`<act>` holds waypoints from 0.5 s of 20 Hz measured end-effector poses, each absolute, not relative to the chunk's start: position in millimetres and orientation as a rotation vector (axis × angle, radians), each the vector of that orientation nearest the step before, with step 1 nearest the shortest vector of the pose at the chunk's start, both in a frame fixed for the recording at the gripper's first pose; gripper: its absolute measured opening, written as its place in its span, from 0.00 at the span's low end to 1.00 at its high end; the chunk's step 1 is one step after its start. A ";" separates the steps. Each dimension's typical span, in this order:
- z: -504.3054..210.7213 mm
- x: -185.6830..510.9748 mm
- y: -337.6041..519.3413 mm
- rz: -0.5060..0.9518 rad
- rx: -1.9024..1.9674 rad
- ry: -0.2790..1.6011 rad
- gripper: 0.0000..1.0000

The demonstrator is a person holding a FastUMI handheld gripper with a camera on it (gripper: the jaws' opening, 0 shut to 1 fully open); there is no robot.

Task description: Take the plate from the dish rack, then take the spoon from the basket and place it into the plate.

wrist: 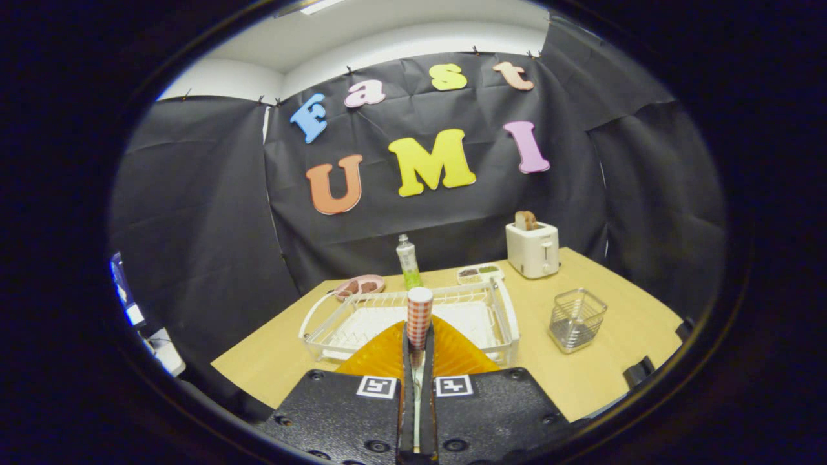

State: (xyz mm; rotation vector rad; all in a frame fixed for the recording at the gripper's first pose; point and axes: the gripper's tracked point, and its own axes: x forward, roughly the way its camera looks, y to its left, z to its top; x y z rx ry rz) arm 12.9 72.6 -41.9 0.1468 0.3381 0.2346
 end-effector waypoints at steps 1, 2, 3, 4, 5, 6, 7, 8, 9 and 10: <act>-52.1 14.7 80.6 0.242 0.158 0.355 0.09; -60.6 15.7 84.2 0.241 0.170 0.366 0.09; -69.1 17.7 88.0 0.236 0.186 0.383 0.09; -78.6 19.4 93.6 0.236 0.202 0.402 0.09; -86.3 20.9 98.4 0.239 0.214 0.421 0.08; -92.2 22.2 101.9 0.237 0.218 0.435 0.09; -96.6 22.8 104.2 0.235 0.215 0.439 0.08; -99.3 24.3 105.7 0.233 0.213 0.434 0.09; -101.7 26.2 105.9 0.228 0.217 0.429 0.09; -106.7 27.5 106.2 0.223 0.232 0.431 0.09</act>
